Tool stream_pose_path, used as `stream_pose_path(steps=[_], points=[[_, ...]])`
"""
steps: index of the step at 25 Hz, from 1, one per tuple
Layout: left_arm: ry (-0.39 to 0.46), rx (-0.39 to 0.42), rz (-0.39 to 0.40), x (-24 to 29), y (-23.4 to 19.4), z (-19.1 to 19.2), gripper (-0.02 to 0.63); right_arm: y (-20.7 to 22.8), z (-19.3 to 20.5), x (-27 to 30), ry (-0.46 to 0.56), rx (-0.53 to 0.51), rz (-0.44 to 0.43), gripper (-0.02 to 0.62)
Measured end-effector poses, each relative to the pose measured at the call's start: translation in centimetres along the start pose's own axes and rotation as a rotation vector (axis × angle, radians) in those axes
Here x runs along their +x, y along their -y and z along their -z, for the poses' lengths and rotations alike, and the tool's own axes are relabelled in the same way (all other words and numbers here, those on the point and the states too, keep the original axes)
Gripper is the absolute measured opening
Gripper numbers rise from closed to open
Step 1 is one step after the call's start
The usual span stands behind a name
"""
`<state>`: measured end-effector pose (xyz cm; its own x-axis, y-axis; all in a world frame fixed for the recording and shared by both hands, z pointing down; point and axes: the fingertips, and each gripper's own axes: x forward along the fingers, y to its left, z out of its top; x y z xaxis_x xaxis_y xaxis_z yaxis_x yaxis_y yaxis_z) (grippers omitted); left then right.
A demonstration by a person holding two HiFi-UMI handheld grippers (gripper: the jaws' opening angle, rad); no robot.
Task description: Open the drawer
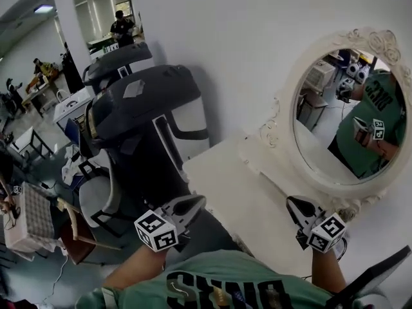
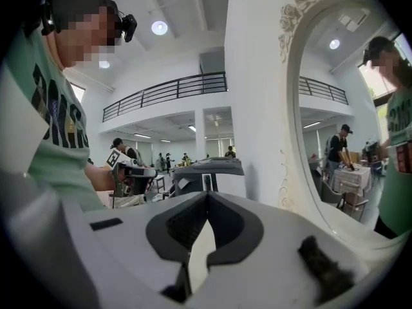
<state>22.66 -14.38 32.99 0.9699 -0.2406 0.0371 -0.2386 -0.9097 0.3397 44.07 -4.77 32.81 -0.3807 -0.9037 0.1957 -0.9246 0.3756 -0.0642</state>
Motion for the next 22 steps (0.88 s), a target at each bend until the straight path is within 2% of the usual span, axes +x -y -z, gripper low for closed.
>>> stream_pose_path(steps=[6, 11, 15, 22], points=[[-0.032, 0.016, -0.163, -2.7, 2.0, 2.0, 0.008, -1.4, 2.0, 4.5, -0.010, 0.019, -0.227, 0.011], [0.037, 0.004, -0.291, -8.7, 0.9, 2.0, 0.008, -6.4, 0.8, 8.8, -0.012, -0.034, -0.377, 0.011], [0.100, 0.009, -0.338, -14.0, -0.2, 1.3, 0.008, -10.3, -1.1, 11.8, -0.013, -0.081, -0.417, 0.011], [0.188, 0.036, -0.416, -26.8, -3.0, -0.5, 0.008, -19.6, -3.1, 17.0, -0.028, -0.072, -0.447, 0.011]])
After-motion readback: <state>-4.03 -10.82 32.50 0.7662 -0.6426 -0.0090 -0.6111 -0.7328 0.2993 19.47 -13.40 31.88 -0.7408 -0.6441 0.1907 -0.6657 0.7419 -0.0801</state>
